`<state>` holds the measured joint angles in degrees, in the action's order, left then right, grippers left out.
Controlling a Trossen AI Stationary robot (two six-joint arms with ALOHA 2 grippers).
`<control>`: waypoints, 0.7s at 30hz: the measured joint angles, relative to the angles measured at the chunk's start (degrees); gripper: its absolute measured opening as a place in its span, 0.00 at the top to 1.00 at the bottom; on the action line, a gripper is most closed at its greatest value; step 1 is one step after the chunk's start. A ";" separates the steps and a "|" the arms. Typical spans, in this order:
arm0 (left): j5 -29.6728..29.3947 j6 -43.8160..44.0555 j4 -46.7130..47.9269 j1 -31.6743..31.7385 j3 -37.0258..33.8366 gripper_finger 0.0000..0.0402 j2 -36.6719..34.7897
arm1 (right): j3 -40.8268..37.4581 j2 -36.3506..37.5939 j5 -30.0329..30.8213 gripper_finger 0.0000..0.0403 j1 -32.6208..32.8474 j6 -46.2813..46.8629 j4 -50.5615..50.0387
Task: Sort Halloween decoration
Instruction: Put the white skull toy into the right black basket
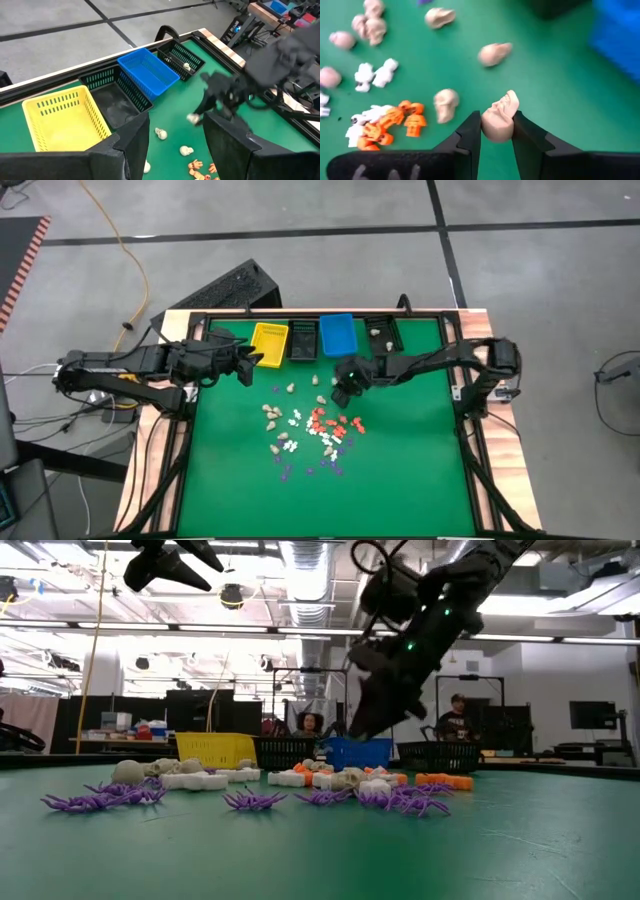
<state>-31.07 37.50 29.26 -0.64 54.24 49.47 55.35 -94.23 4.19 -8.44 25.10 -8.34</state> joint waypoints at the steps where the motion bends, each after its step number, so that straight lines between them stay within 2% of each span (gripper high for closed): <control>1: 0.00 0.00 0.00 0.00 0.00 0.56 0.00 | -0.02 1.46 0.03 0.71 -0.73 -0.01 -1.18; 4: 0.01 0.00 0.00 -0.02 0.00 0.56 0.00 | 0.00 6.74 1.17 0.70 -3.48 -0.94 -5.58; 11: 0.00 0.04 -0.04 -0.02 0.00 0.56 0.00 | 0.07 15.70 10.39 0.70 -13.54 -3.13 -17.52; 16: 0.02 0.77 -0.07 -0.02 0.00 0.56 0.00 | 0.07 15.96 10.88 0.69 -20.89 -3.17 -20.56; 21: 0.06 1.40 -0.06 -0.02 0.00 0.56 0.00 | 0.07 12.33 10.47 0.68 -25.60 -4.14 -20.62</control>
<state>-31.01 38.89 29.20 -0.67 54.24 49.47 55.42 -81.90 14.66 -34.04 20.96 -28.96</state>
